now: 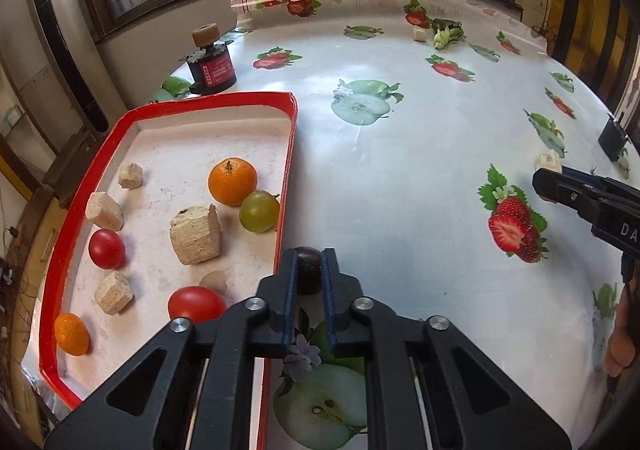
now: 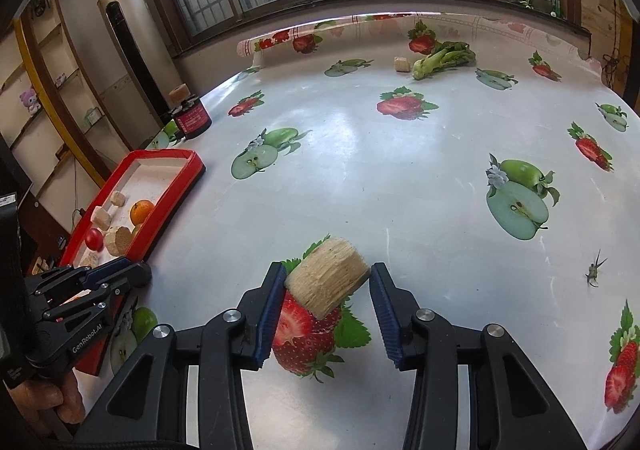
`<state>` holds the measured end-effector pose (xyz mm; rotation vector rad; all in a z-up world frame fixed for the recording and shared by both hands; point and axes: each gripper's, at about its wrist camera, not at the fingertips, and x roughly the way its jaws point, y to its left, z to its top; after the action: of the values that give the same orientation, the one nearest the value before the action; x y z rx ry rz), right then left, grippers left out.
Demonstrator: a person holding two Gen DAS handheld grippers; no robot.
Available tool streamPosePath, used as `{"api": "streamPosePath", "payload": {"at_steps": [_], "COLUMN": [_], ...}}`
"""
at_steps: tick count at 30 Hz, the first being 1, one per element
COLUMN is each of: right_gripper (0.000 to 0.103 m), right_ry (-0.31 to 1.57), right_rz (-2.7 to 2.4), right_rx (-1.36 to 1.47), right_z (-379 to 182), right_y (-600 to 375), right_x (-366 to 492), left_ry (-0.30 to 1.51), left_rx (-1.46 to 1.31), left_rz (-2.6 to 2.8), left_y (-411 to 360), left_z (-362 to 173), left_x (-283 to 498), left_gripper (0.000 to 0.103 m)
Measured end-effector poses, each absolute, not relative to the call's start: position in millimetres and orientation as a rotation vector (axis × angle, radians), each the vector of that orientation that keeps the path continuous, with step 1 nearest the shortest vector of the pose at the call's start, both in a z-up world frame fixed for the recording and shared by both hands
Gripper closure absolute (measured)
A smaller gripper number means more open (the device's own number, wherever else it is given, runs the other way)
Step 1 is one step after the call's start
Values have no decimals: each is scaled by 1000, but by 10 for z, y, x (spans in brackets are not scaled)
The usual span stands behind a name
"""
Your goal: Organize fruits
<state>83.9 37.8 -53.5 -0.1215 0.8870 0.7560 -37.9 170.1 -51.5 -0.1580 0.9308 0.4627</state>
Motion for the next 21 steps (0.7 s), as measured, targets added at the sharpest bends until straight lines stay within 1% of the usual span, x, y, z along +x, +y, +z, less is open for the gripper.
{"api": "streamPosePath", "payload": {"at_steps": [8, 13, 17, 18, 19, 20, 21], "right_gripper": [59, 59, 59, 59, 59, 59, 59], "right_ry": [865, 867, 858, 856, 855, 855, 856], "right_rz": [774, 793, 807, 809, 809, 809, 808], "right_rx": [-120, -121, -130, -132, -131, -128, -126], "right_z": [-415, -382, -342, -332, -326, -321, -321], "right_y": [395, 450, 486, 488, 486, 481, 477], "right_x": [683, 606, 549, 543, 538, 544, 551], "left_ry": [872, 902, 976, 981, 968, 968, 971], "left_rx": [-231, -262, -249, -249, -224, -213, -209], "left_rz": [398, 415, 451, 456, 479, 479, 479], "left_y": [1665, 1720, 1715, 1710, 1686, 1673, 1670], "left_z": [-304, -385, -552, -586, -585, -590, -590], "left_x": [-611, -540, -374, -350, -344, -328, -316], "left_gripper": [103, 103, 102, 101, 90, 84, 82]}}
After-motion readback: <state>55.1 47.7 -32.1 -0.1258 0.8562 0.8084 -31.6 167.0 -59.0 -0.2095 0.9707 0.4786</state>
